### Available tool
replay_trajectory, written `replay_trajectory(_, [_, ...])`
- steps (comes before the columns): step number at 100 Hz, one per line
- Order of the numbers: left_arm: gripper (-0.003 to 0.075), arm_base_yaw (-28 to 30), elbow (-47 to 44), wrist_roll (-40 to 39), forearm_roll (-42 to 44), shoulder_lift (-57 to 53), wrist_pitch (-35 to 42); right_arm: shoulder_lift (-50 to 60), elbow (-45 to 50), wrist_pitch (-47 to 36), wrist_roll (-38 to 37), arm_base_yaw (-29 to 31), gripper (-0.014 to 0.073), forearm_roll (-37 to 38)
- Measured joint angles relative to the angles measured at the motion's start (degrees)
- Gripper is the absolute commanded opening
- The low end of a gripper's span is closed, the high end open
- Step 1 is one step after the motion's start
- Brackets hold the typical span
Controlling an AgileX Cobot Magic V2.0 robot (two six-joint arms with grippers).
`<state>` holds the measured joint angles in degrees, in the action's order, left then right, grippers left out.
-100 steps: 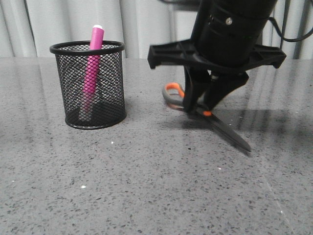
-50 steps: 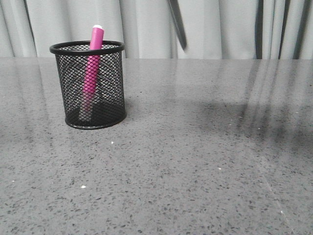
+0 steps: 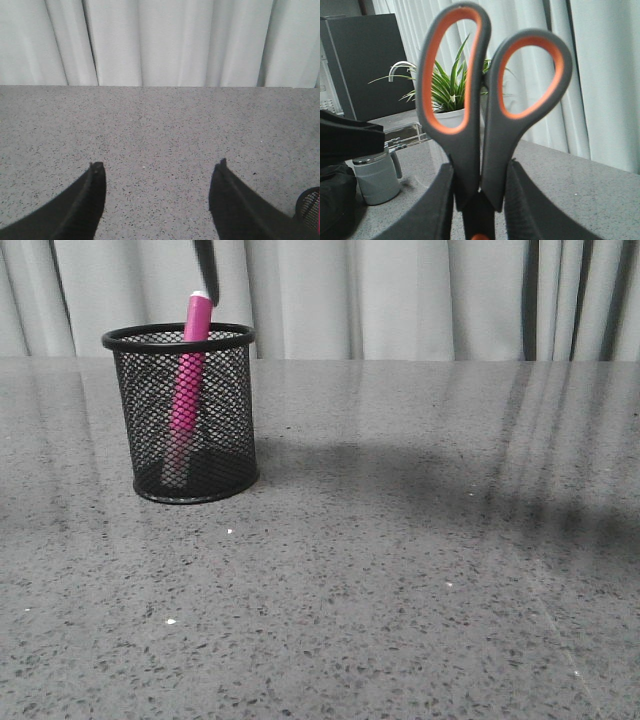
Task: Put pen and scissors into bin
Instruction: 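Lift the scissors with the right gripper and carry toward the cup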
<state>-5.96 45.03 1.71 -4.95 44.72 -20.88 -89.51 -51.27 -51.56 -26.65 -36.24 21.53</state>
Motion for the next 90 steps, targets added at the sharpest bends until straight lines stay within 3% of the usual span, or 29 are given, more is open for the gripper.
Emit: replay_trajectory(90, [0.0418,0.0,0.0,0.0,0.0,0.0,0.0,-10.7,-2.7,-0.8,4.5,0.0,-0.0068,0.2])
